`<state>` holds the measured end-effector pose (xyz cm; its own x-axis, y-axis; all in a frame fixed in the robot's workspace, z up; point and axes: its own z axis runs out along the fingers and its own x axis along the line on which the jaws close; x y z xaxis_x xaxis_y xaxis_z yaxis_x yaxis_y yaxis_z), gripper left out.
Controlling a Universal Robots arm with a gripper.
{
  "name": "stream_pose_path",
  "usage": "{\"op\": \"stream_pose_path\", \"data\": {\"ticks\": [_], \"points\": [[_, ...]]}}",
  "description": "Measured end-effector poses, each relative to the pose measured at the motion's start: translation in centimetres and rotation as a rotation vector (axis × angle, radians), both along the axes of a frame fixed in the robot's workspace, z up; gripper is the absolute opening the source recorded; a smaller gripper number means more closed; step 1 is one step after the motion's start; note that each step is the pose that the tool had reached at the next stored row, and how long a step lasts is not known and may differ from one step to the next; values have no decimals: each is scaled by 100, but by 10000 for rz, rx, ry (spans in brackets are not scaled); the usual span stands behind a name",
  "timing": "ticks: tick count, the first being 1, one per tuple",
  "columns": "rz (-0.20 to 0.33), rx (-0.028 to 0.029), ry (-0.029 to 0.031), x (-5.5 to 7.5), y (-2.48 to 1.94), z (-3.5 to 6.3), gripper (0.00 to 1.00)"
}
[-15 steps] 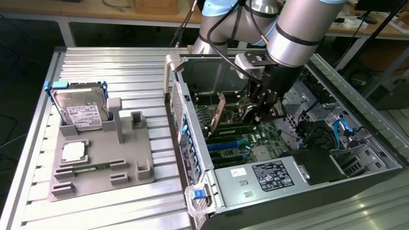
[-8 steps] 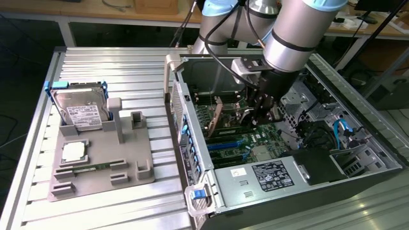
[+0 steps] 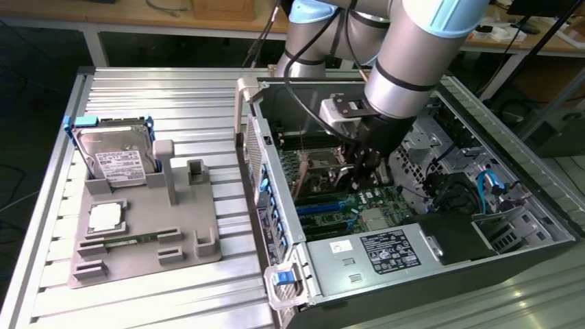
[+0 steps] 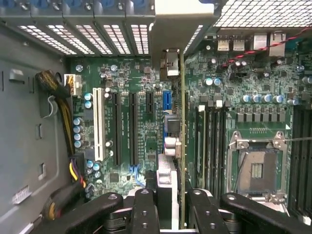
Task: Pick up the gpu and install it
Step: 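Insert the gpu into the slot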
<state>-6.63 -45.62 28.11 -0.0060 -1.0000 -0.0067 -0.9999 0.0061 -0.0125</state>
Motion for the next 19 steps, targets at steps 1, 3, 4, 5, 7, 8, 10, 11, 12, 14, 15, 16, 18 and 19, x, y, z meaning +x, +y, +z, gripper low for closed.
{"op": "stream_pose_path", "data": {"ticks": [1,3,4,5,7,8,10,11,12,14,15,16,18,19], "points": [[0,0,0,-8,-1,-16,29],[0,0,1,-21,-2,-51,29],[-1,0,0,-29,-2,-79,29],[-1,-1,1,-32,-2,-97,29],[1,1,0,-34,-2,-133,29],[1,0,1,-34,-2,-151,29],[-1,2,0,-36,-2,-188,29],[-1,2,0,-36,-2,-206,29],[-1,3,1,-36,-2,-224,29],[0,13,0,-37,-1,-259,29],[-1,12,1,-38,-1,-276,29],[-3,13,0,-41,-1,-296,29],[-4,11,1,-49,-1,-335,29],[-4,11,1,-54,-1,-354,29]]}}
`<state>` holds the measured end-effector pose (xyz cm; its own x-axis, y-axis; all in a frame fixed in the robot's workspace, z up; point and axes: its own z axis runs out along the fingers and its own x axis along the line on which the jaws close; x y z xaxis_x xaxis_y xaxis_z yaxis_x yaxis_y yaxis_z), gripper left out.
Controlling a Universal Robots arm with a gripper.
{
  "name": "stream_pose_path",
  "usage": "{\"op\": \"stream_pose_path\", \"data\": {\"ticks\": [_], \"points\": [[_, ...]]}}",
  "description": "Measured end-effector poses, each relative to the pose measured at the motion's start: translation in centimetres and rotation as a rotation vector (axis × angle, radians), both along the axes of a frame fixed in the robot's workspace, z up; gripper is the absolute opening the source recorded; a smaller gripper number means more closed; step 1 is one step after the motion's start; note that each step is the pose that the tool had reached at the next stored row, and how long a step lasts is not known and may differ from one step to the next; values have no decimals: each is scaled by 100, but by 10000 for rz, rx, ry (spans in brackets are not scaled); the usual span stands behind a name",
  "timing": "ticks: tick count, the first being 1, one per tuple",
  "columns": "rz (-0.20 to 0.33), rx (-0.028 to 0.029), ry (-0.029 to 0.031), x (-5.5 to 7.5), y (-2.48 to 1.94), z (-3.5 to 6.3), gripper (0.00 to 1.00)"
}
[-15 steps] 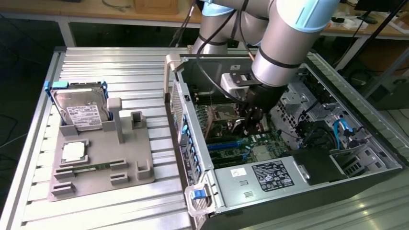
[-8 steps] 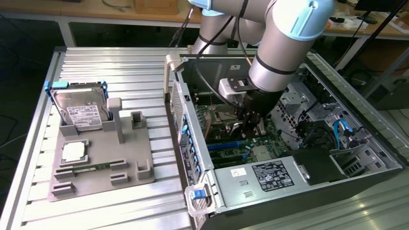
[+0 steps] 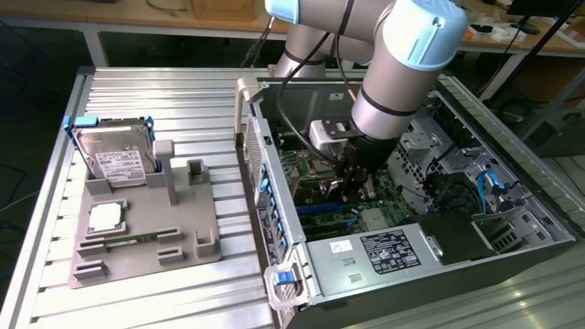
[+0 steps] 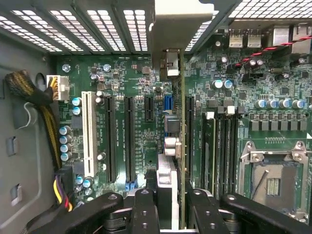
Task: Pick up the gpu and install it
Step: 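Insert the gpu into the slot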
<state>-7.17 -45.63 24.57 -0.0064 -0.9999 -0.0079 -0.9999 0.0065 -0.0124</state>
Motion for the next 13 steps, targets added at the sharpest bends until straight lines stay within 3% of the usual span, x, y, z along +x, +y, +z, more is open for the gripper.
{"op": "stream_pose_path", "data": {"ticks": [4,13], "points": [[-1,25,0,-6,2,-62,29],[-1,15,-1,-49,16,-69,29]]}}
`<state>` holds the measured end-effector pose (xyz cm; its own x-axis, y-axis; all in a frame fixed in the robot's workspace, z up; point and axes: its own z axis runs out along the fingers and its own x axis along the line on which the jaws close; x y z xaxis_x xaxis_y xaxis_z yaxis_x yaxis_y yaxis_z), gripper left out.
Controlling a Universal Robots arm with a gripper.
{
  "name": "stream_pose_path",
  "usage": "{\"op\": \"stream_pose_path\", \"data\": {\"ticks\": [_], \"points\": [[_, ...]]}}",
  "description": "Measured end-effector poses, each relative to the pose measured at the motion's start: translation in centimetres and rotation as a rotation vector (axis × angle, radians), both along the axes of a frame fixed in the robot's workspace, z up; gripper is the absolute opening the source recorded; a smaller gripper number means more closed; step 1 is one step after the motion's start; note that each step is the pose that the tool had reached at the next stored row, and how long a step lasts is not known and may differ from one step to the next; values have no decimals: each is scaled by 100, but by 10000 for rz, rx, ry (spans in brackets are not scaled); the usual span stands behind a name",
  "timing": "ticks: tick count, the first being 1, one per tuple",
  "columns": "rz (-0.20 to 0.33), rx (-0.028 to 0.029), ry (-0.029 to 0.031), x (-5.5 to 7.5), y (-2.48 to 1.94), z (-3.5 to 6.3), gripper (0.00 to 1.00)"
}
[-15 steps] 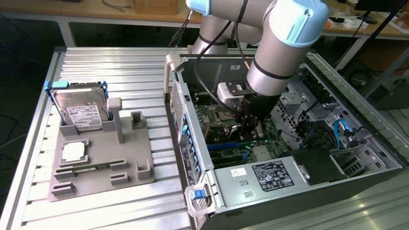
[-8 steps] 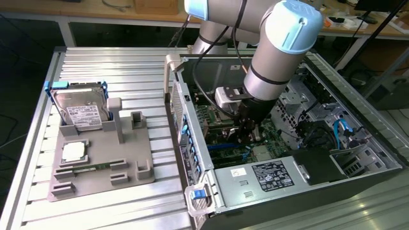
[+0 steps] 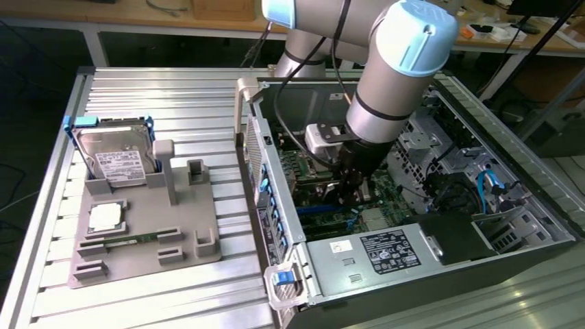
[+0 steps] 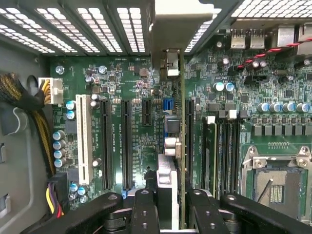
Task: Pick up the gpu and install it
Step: 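Insert the gpu into the slot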
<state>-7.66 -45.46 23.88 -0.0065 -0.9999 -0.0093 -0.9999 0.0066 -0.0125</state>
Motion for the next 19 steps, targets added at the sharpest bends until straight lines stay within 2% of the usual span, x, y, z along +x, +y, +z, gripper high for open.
{"op": "stream_pose_path", "data": {"ticks": [4,7,19], "points": [[0,-2,2,-46,-3,-1,29],[1,-2,1,-53,-26,-1,29],[1,-1,-11,-124,-27,-4,29]]}}
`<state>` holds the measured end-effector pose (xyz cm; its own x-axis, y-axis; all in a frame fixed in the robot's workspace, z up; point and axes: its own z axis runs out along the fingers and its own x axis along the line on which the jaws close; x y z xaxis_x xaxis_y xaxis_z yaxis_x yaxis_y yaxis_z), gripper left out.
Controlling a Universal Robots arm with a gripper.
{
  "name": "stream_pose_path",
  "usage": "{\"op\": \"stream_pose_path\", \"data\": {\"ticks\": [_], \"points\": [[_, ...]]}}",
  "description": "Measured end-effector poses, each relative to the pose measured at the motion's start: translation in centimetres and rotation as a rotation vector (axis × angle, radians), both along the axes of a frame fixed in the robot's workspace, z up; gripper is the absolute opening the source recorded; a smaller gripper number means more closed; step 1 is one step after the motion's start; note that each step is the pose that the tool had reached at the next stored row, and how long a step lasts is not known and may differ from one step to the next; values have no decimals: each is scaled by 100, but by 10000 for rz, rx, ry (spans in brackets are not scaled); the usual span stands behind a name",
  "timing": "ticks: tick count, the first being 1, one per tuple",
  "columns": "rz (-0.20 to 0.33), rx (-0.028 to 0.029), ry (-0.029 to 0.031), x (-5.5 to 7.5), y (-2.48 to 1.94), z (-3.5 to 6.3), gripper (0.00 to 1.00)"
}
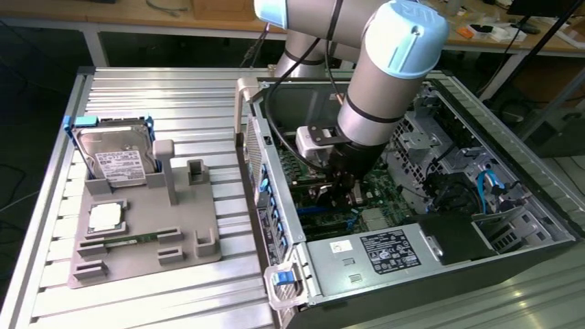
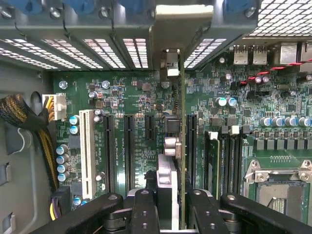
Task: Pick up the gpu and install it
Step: 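Insert the gpu into the slot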
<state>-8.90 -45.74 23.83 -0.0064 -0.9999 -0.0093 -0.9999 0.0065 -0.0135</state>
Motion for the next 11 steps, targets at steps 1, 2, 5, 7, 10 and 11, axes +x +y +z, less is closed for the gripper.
{"op": "stream_pose_path", "data": {"ticks": [1,2,5,7,10,11], "points": [[1,1,0,0,0,0,29],[0,1,-1,-1,-1,-1,29],[-2,0,0,-4,-11,-1,29],[-1,1,0,-3,-12,-2,29],[-6,0,0,-5,-13,-4,29],[-7,1,0,-11,-13,-4,29]]}}
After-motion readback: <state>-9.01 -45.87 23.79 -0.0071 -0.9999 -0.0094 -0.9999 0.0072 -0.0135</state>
